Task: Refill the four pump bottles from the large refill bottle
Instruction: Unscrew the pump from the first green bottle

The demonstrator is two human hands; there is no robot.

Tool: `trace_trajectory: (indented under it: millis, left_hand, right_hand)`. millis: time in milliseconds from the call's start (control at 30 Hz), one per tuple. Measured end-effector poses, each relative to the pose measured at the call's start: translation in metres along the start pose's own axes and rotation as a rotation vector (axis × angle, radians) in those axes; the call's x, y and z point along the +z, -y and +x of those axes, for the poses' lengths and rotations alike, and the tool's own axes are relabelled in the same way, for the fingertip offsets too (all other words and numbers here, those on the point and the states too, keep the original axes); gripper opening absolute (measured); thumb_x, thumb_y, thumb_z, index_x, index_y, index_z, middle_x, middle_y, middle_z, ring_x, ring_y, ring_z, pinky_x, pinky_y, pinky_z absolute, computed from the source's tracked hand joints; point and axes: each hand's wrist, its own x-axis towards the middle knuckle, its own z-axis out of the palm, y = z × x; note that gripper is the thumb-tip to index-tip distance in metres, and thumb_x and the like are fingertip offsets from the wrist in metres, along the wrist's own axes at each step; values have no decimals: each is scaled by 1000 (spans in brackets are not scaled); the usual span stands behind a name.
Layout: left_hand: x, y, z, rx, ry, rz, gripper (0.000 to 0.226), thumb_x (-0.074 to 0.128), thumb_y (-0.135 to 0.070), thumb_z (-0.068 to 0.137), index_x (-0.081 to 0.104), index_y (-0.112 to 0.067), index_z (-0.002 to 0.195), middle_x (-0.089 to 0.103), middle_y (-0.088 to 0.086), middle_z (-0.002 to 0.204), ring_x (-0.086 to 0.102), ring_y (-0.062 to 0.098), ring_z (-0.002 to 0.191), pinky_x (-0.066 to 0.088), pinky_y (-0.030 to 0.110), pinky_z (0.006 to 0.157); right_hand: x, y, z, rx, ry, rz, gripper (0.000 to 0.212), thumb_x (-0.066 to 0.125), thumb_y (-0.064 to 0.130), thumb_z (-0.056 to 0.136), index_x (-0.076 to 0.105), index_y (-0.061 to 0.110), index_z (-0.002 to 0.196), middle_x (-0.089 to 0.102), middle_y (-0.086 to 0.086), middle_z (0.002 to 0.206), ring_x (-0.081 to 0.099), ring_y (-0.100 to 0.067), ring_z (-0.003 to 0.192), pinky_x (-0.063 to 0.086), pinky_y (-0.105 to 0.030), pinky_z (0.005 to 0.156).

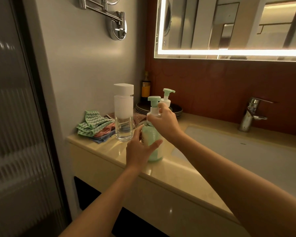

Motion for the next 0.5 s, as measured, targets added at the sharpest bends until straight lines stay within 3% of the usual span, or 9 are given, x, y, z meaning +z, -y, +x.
trace_trajectory:
  millis: [233, 367, 500]
  left_hand:
    - [1, 4, 0, 11, -17, 14, 83, 76, -50, 64, 42, -22, 134, 58, -2, 124, 54, 10, 108, 49, 33, 92]
    - [2, 5, 0, 9, -25, 9, 82, 76, -49, 64, 42, -23, 134, 58, -3, 124, 55, 12, 109, 50, 34, 92]
    - [2, 4, -1, 10, -31, -1, 78, 77, -46, 66, 42, -26, 133, 58, -4, 122, 54, 9, 105, 50, 32, 91]
  right_hand:
    - [-3, -1, 5, 30, -84, -167, 67, 69, 49, 75, 46, 9, 124, 47, -8, 124, 46, -22, 112, 45, -36, 93]
    - [-1, -1, 3, 4, -104, -141, 49, 69, 37, 79, 50, 9, 115, 48, -5, 109, 45, -14, 95, 39, -25, 79]
    - [-3, 1, -1, 23, -22, 29, 41, 58, 21, 87, 47, 7, 125, 53, -8, 117, 49, -14, 99, 41, -24, 82]
